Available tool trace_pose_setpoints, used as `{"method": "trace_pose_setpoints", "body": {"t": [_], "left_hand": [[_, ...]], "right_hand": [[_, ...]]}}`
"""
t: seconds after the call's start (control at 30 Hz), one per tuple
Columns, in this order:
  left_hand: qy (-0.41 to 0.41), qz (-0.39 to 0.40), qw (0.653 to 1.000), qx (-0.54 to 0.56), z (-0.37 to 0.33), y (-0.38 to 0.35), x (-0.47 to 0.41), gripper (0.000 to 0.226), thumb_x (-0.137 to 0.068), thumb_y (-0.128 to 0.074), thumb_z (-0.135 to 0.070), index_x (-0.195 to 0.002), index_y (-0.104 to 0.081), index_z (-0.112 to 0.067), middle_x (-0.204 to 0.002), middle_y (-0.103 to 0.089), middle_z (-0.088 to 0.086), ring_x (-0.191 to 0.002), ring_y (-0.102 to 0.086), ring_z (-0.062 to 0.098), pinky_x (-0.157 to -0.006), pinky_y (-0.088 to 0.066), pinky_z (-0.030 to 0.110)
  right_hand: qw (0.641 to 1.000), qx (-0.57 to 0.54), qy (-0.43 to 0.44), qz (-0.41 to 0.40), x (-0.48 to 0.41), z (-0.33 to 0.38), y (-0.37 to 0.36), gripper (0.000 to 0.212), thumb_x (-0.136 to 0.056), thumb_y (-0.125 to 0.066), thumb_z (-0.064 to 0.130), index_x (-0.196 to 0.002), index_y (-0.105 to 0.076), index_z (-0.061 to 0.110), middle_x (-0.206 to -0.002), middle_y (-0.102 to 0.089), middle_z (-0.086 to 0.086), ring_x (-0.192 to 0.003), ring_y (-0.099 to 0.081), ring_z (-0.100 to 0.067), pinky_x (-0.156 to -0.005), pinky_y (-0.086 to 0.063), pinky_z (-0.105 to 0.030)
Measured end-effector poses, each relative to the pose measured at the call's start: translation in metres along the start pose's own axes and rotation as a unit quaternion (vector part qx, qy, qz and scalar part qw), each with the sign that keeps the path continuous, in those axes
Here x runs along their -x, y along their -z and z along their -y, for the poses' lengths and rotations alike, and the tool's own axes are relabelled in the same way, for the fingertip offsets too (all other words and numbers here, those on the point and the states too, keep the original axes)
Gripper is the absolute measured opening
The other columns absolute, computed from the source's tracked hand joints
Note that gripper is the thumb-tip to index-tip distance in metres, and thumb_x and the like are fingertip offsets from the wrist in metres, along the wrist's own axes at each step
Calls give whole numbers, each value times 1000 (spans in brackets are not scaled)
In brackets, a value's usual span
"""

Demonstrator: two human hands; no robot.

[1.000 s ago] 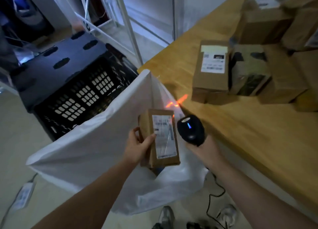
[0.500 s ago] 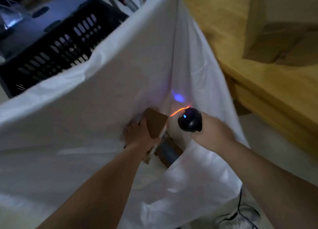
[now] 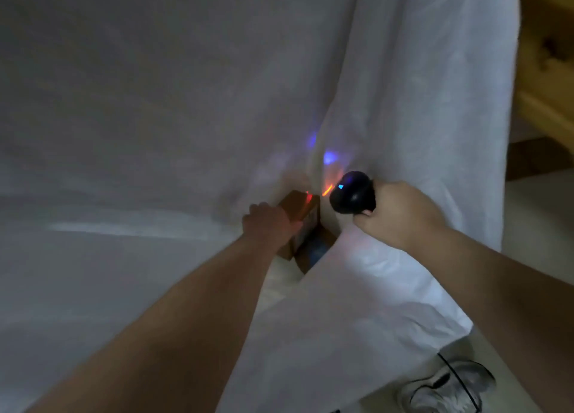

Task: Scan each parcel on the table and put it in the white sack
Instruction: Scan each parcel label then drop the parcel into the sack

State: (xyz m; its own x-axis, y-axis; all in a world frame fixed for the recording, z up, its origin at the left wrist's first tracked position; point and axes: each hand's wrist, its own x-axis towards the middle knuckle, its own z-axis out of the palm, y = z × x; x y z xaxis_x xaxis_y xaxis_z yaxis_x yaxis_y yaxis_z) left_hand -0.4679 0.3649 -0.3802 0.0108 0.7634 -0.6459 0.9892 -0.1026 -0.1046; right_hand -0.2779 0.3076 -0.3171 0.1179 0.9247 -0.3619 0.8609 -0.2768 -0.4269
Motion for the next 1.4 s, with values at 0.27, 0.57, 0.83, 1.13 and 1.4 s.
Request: {"method": "trace_pose_setpoints", "body": {"t": [0.27,0.57,0.83,1.13,1.4], "left_hand": [[-79,-64,994,37,-16,58,53,44,-98,-42,-45,-128,-46,-13,-128,-53,11,-119,-49,30,-90,-40,36],[-195,-117,966,125,-9,165,193,42,-96,-47,-43,-125,-50,-13,-123,-57,13,-114,-53,31,-86,-45,37],[-269,-148,935,179,-40,253,277,51,-98,-48,-42,-138,-43,-10,-129,-57,11,-117,-55,28,-94,-46,37],[-340,-192,898,204,-140,324,319,51,-96,-52,-39,-139,-44,-13,-133,-55,7,-119,-54,25,-89,-42,30],[-211,-209,938,177,-230,343,270,90,-79,-58,-66,-146,-27,-15,-144,-34,14,-133,-31,33,-104,-35,45]], "right_hand": [[998,35,-38,-29,46,0,41,44,-82,-65,39,-117,-55,16,-101,-67,-14,-96,-62,-39,-72,-46,-35],[974,-152,-117,-117,148,36,144,27,-72,-68,24,-67,-42,25,-61,-48,0,-64,-51,-27,-57,-41,-32],[947,-169,-166,-218,210,38,252,21,-79,-71,28,-90,-59,15,-87,-66,-9,-89,-63,-33,-67,-44,-32],[911,-181,-163,-333,240,-18,377,20,-75,-70,29,-84,-60,14,-71,-66,-5,-69,-66,-26,-63,-54,-36],[885,-316,-169,-298,204,-84,448,19,-84,-68,15,-68,-65,4,-55,-64,-10,-51,-63,-23,-57,-54,-34]]}}
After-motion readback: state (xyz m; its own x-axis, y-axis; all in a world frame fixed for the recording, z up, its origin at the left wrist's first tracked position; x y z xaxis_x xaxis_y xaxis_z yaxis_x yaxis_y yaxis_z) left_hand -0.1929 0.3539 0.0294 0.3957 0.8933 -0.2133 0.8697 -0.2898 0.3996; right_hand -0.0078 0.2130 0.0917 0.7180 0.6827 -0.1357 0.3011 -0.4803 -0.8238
